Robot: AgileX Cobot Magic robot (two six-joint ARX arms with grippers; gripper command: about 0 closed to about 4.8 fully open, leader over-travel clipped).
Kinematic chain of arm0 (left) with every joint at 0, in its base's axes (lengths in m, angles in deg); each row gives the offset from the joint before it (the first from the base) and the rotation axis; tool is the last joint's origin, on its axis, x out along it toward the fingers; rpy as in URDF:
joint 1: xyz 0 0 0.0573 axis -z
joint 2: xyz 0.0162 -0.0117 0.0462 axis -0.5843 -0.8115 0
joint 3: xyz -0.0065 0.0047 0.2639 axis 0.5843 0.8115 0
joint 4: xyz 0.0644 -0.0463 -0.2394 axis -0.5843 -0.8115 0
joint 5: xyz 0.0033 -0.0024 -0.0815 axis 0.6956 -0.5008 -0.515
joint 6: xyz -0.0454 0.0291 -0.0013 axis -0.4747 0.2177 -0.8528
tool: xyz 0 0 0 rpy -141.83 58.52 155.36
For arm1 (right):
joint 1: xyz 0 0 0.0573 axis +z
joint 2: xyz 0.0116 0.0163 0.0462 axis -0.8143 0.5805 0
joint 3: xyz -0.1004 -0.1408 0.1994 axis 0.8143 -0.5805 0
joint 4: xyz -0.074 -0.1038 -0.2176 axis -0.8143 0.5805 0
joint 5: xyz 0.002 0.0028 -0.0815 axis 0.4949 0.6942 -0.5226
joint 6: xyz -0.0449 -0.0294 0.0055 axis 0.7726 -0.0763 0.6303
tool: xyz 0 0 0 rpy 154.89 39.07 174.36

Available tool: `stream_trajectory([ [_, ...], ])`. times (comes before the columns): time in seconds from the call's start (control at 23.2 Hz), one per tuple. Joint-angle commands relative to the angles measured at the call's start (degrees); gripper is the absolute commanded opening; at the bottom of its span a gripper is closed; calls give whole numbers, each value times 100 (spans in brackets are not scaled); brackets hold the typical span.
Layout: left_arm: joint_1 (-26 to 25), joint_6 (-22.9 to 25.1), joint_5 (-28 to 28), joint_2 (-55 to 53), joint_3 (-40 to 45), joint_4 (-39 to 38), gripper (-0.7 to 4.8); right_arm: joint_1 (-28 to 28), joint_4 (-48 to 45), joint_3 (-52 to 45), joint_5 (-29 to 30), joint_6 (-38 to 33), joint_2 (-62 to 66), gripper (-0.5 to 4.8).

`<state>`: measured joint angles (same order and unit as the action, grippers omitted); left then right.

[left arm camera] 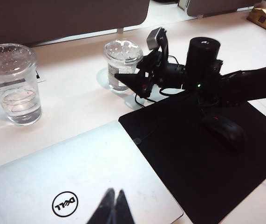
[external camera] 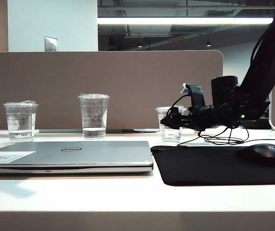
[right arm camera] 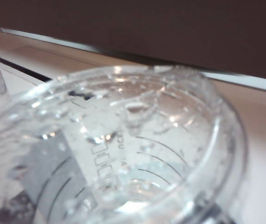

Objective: Pick up the coffee cup on the right and place it on the right side of the laptop.

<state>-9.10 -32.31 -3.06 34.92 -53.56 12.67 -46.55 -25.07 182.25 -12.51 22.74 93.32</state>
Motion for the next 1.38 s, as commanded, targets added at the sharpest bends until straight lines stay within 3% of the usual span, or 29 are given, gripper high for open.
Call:
stream_trajectory([
  [0.04, 13, 22, -24, 4, -24, 96, -6, 55, 50, 249, 33, 52, 120, 479],
  [0.69, 13, 22, -20, 4, -22, 92, -6, 236, 186, 868, -466, 138, 562, 479],
  [0.86, 13, 22, -20, 4, -22, 72, -5, 236, 146, 868, -461, 136, 560, 215],
  [1.12, 13, 22, -20, 4, -22, 72, -5, 236, 144, 874, -420, 133, 544, 206],
  [1.38, 13, 22, -20, 4, -22, 72, -5, 229, 835, 874, -402, 109, 81, 206],
])
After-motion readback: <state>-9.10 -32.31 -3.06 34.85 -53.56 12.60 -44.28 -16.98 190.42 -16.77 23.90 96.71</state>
